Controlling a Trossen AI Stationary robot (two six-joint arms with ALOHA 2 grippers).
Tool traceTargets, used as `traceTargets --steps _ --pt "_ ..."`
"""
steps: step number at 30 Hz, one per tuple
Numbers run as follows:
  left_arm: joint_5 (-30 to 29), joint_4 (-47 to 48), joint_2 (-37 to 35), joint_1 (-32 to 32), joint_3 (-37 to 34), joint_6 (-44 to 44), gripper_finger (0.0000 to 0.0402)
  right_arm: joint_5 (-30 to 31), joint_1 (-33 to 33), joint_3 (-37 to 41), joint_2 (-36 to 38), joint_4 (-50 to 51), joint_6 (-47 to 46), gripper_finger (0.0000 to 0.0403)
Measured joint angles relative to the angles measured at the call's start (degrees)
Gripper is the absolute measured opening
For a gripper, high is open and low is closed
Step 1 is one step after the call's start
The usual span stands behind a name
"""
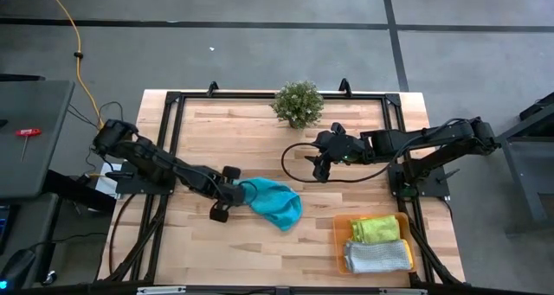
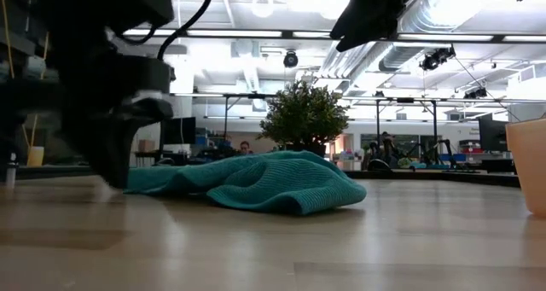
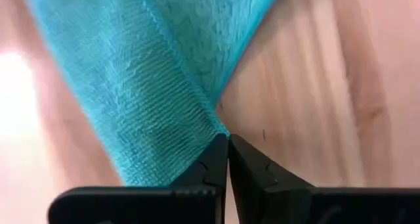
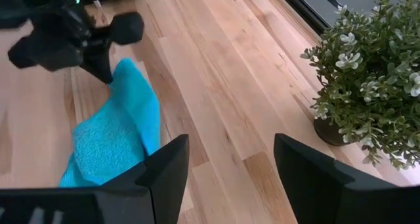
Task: Fold microfiber towels
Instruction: Fold the blue microfiber towel
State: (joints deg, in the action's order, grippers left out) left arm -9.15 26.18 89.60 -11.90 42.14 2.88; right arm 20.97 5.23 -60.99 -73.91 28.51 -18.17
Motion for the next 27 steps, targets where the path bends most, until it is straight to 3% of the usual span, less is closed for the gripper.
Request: traceTargets --steps 12,18,23,27 --pt "4.14 11.83 -12.78 7.62 9.49 0.02 0.0000 -0.20 -0.01 0.00 0.00 0.04 -0.72 0.0215" --pt "4.92 13.09 -18.64 14.62 14.08 2.69 0.0000 -10.11 -0.20 -0.09 -2.59 -0.12 -2.37 0.0215" --pt "13.37 13.58 -21.40 21.15 16.73 8.28 0.0000 -17.13 0.05 -0.07 -9.58 -0.72 0.17 0.0215" --pt "17.15 14.10 -23.14 23.97 17.08 8.53 0.0000 -18.83 0.58 -0.04 -16.72 -3.38 2.03 0.0215"
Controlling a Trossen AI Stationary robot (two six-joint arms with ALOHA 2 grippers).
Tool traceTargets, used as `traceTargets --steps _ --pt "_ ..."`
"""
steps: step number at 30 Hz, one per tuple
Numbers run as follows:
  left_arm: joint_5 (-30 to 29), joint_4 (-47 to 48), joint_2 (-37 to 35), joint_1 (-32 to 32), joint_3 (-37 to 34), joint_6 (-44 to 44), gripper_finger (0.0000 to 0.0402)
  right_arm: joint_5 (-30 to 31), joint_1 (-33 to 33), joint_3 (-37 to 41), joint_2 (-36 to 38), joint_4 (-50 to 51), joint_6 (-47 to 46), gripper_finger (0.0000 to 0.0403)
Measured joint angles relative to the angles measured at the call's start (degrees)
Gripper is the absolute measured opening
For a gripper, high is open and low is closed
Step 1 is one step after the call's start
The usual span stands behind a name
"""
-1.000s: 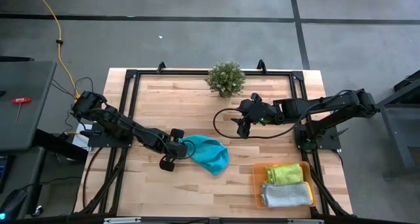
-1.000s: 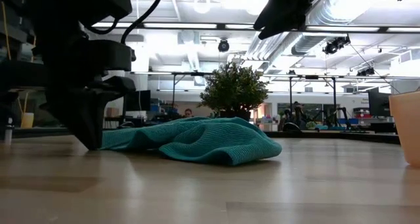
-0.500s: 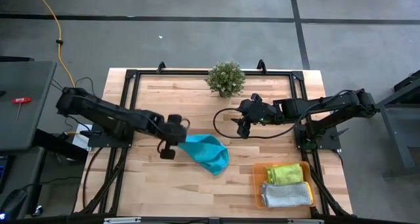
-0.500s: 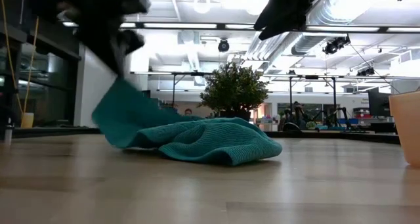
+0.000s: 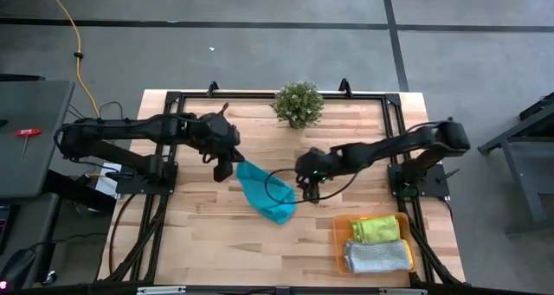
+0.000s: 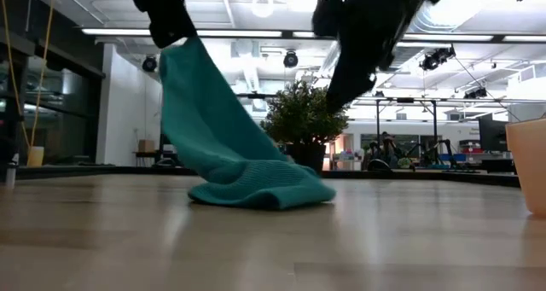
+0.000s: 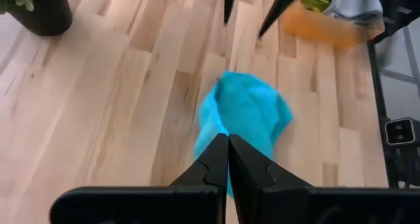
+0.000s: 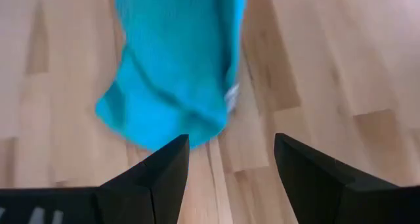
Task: Fold microfiber towels
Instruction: Fold the blue microfiber towel
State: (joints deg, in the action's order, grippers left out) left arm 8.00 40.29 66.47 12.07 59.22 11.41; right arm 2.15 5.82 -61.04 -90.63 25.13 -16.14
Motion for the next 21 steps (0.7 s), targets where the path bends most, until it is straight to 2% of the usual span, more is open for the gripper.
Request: traceTargets --steps 6,13,21 --pt "0.23 0.68 -0.56 0.79 0.00 0.00 0.0000 0.07 0.17 0.04 -7.86 -10.77 0.73 0.0215" --pt "0.23 0.49 -0.21 0.61 0.00 0.67 0.0000 3.74 -2.41 0.04 -13.31 -23.64 0.43 0.0215" --pt "1.13 -0.23 -0.70 0.61 0.00 2.74 0.0000 1.19 -5.06 0.04 -17.40 -27.50 -1.83 0.0215"
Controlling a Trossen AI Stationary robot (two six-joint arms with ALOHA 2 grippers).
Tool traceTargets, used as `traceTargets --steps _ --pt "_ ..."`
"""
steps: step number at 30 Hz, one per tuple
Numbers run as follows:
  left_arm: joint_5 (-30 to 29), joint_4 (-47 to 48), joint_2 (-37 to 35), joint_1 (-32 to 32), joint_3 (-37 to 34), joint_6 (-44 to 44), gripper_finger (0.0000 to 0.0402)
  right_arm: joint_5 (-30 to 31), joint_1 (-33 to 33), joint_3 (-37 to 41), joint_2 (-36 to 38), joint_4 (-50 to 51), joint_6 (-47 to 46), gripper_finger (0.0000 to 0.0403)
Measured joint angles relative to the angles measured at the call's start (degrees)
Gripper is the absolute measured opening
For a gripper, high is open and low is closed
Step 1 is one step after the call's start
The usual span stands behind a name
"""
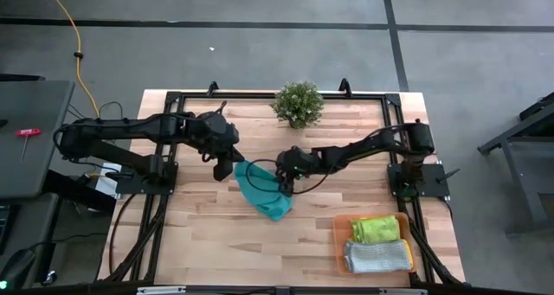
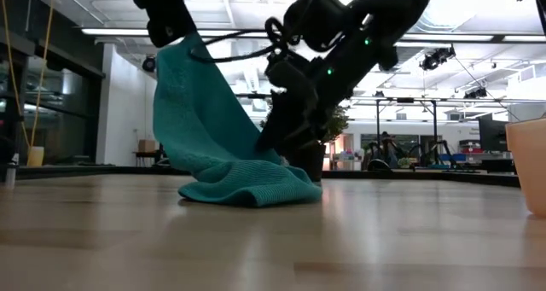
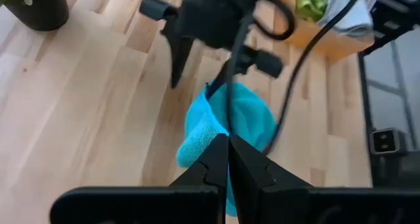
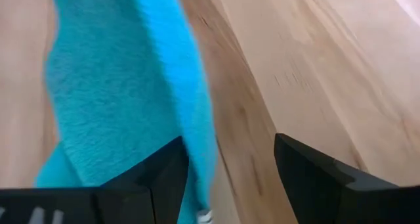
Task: Fold microfiber towels
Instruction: Fold the blue microfiber towel
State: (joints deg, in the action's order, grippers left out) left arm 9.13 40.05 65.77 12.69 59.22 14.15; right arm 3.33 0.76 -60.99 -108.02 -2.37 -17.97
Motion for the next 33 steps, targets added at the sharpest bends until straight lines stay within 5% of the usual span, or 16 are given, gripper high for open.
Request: traceTargets --steps 7,17,27,33 --pt "3.13 -1.13 -0.21 0.00 1.37 1.94 0.0000 -1.37 -0.42 -0.02 -1.60 -0.62 -1.69 0.0215" --pt "3.82 -1.38 -0.23 0.00 12.38 2.19 0.0000 -2.30 -0.35 -0.02 -1.60 -2.99 -3.34 0.0213" --pt "9.77 -0.72 -0.21 0.00 15.93 4.40 0.0000 -2.29 -0.37 -0.02 -0.71 -9.06 -6.20 0.0138" --pt "9.81 0.61 -0.21 -0.04 15.94 4.46 0.0000 -2.26 -0.40 -0.02 1.16 -8.90 -4.62 0.0129"
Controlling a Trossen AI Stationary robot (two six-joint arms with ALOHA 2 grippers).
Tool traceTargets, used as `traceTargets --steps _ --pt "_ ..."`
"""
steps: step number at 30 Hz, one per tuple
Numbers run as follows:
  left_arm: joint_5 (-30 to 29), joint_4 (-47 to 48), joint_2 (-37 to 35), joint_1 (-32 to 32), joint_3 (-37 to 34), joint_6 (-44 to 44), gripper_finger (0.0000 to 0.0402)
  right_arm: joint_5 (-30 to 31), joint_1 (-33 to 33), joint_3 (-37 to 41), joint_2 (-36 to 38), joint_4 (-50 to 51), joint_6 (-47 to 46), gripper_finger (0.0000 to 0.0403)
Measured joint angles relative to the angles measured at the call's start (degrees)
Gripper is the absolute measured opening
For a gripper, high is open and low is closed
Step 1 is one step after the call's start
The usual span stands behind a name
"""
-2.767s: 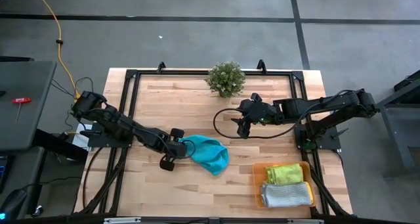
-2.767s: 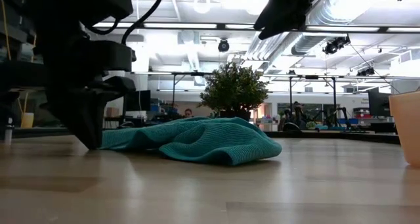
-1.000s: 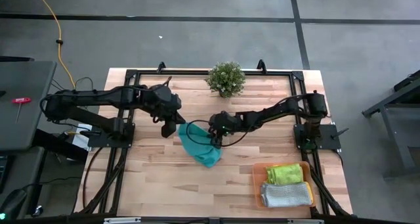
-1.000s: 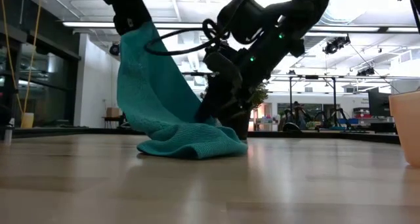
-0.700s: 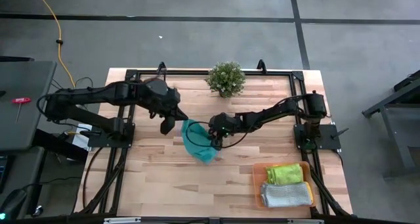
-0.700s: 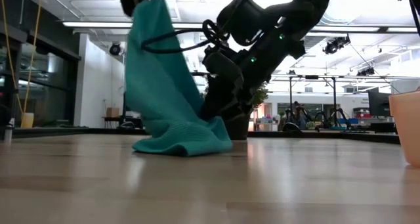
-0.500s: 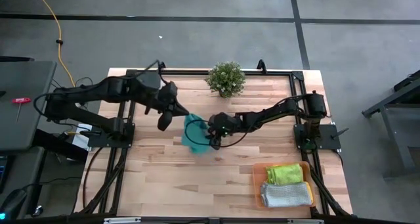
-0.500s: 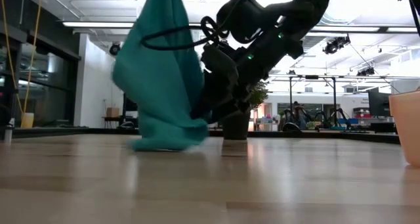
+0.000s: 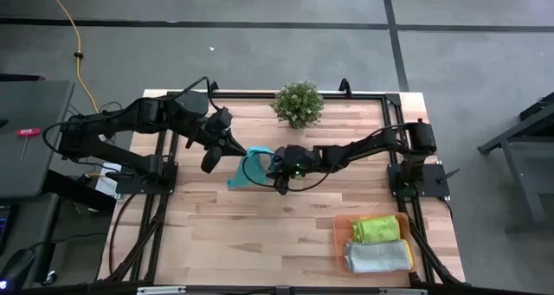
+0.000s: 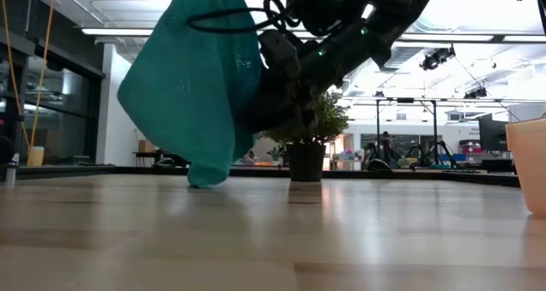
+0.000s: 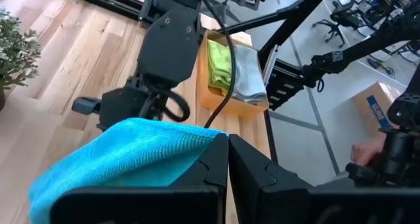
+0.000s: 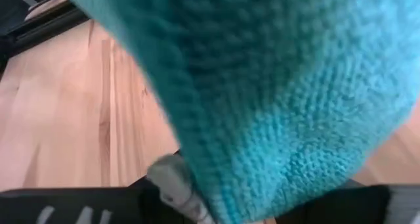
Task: Fold microfiber towels
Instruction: Fold the blue microfiber towel
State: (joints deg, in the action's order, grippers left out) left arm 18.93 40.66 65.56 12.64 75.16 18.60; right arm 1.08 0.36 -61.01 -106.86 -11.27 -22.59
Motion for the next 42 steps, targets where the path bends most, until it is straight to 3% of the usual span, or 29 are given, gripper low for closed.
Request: traceTargets --steps 8,18,22,26,33,42 --pt "-0.02 0.24 0.00 0.02 0.02 -0.12 0.0000 7.55 -0.02 0.00 2.96 4.52 2.10 0.0129" --pt "-0.02 0.29 0.00 0.04 0.04 -0.28 0.0000 8.29 -0.37 0.02 6.19 12.25 3.42 0.0124" --pt "-0.02 0.29 0.00 0.04 0.04 -0.33 0.0000 8.25 -0.48 0.02 7.92 13.45 3.42 0.0091" --pt "0.00 1.24 0.00 0.04 0.04 -1.20 0.0000 6.54 -0.74 0.00 9.71 17.18 3.50 0.0016" --pt "-0.06 1.53 0.00 0.15 0.04 -1.78 0.0000 5.34 -0.76 0.00 17.22 27.24 4.69 0.0003" --pt "-1.42 -4.21 0.04 0.67 1.06 -1.16 0.0000 4.59 -0.76 0.00 32.51 35.20 3.30 0.0001"
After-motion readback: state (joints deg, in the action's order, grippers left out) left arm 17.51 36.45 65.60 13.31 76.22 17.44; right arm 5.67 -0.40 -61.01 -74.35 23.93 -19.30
